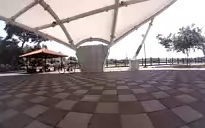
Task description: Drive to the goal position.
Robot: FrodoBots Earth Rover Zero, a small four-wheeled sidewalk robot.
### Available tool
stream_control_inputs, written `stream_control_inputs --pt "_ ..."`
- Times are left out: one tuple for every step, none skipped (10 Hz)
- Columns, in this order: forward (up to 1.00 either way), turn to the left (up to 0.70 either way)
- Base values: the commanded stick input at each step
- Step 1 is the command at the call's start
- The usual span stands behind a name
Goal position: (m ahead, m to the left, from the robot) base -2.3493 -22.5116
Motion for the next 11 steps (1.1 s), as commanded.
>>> stream_control_inputs --pt "0.0 -0.39" --pt "0.0 -0.44" --pt "0.0 -0.45" --pt "0.0 -0.45" --pt "0.0 -0.45" --pt "0.0 -0.45" --pt "0.0 -0.45" --pt "0.0 -0.45" --pt "0.0 -0.45" --pt "0.0 -0.45" --pt "0.0 -0.45"
